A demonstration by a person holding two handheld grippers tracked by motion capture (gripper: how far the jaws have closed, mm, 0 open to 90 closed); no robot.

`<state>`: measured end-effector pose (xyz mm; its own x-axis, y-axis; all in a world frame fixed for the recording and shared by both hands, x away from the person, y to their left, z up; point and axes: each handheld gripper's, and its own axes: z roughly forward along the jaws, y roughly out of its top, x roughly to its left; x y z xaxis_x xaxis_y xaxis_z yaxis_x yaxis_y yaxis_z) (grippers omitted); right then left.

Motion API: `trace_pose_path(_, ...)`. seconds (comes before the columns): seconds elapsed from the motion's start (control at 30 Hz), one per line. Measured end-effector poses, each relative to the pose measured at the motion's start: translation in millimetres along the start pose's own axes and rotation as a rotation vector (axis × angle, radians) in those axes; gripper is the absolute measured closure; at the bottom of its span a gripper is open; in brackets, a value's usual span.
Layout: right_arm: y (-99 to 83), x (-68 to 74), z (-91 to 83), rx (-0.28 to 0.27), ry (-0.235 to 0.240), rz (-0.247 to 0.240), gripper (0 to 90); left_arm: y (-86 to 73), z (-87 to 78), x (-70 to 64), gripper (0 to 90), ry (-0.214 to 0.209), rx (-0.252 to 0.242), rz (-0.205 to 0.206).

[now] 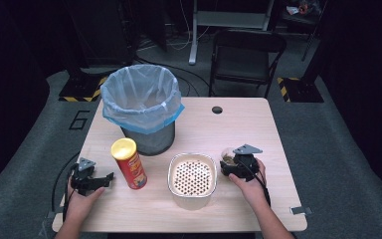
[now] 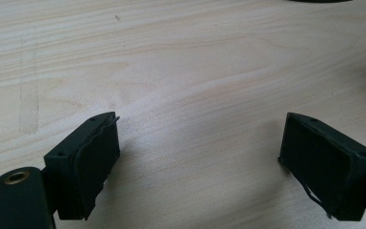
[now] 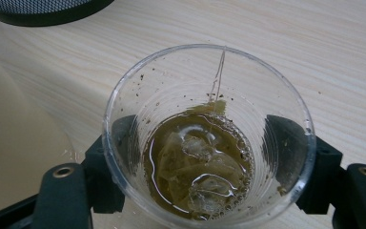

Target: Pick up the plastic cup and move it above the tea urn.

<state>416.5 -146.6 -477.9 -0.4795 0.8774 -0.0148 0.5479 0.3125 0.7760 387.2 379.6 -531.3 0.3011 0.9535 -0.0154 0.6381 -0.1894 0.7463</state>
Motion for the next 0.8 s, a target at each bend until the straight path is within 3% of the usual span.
trace_pose_path(0.53, -3.9, 1.4, 0.3, -0.038, 0.038, -0.032, 34.9, 0.0, 0.0, 0.0, 12.8, 0.0, 0.0, 0.0)
trace_pose_path(0.67, -1.1, 0.0, 0.8, -0.032, 0.038, -0.04, 35.1, 0.0, 0.0, 0.0, 12.8, 0.0, 0.0, 0.0)
trace_pose_path(0.8, 9.3, -2.9, -2.9, -0.022, 0.054, -0.077, 35.9, 0.0, 0.1, 0.1, 12.8, -0.001, -0.001, 0.0)
